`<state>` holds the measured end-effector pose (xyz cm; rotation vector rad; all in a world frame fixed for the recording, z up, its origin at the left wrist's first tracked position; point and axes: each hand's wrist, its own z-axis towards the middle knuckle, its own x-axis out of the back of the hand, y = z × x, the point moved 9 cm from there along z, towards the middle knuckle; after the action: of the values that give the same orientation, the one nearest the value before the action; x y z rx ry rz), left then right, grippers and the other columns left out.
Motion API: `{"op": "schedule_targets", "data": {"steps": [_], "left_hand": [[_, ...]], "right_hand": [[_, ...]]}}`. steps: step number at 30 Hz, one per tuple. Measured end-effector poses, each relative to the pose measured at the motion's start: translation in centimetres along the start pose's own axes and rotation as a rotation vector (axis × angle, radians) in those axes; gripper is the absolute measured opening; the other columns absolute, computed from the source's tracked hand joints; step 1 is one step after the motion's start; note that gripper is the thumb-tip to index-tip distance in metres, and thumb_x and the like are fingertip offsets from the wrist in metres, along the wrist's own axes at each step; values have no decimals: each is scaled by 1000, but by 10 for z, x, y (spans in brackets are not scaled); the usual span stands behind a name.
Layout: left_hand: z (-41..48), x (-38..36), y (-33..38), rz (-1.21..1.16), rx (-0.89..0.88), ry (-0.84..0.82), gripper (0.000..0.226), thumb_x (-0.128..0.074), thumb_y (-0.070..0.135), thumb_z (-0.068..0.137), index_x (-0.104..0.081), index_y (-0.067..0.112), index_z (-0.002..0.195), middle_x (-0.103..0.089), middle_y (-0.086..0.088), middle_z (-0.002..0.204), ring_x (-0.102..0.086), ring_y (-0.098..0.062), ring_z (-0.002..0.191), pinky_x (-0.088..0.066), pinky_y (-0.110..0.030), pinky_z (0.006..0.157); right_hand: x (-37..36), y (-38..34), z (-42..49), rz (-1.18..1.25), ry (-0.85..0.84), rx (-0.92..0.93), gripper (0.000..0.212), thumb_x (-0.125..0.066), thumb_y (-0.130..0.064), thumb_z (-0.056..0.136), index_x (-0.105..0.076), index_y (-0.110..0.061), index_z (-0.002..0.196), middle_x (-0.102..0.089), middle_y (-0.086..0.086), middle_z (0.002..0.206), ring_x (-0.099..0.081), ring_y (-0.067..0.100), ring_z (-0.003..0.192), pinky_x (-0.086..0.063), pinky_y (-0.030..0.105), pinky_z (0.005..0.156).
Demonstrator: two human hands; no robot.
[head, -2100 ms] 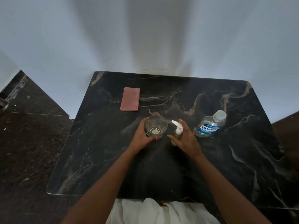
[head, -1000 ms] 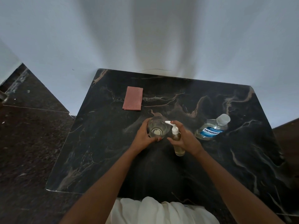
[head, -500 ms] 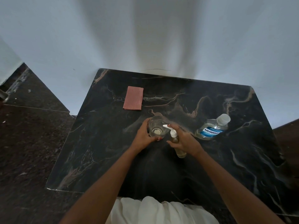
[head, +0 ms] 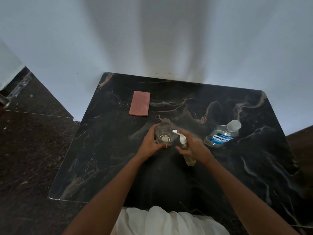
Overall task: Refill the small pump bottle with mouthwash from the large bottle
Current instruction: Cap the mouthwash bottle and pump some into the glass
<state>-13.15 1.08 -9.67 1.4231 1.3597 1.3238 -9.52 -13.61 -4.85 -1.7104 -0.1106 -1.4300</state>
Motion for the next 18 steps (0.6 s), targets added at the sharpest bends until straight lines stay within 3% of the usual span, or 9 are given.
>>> {"op": "schedule_targets", "data": {"steps": [4, 8, 13, 18], "left_hand": [[0, 0, -1, -6, 8, 2, 84, -80, 15, 63, -32, 26, 130, -42, 15, 121, -45, -3, 112, -42, -27, 96], [0, 0, -1, -16, 13, 7, 82, -81, 16, 63, -32, 32, 126, -42, 23, 116, -46, 6, 105, -40, -14, 86], [-1, 0, 0, -25, 12, 7, 81, -80, 14, 63, -32, 33, 126, -42, 24, 116, -47, 7, 104, -44, -6, 75], [-1, 0, -1, -35, 18, 4, 83, -80, 15, 63, -31, 29, 129, -41, 17, 120, -47, 6, 104, -44, -3, 73]], "right_hand": [[-2, 0, 0, -19, -43, -14, 69, -69, -24, 79, -31, -17, 136, -61, 22, 109, -63, 32, 89, -53, 39, 79], [-3, 3, 0, -3, -11, -27, 66, -70, -24, 78, -34, -15, 134, -63, 21, 105, -63, 30, 87, -50, 35, 78], [-1, 4, 1, 2, 44, -28, 57, -71, -24, 76, -42, -12, 125, -64, 16, 95, -54, 13, 71, -46, 26, 68], [-5, 3, 0, 4, -32, -27, 68, -69, -25, 78, -33, -19, 135, -63, 20, 103, -63, 28, 85, -50, 32, 75]]}}
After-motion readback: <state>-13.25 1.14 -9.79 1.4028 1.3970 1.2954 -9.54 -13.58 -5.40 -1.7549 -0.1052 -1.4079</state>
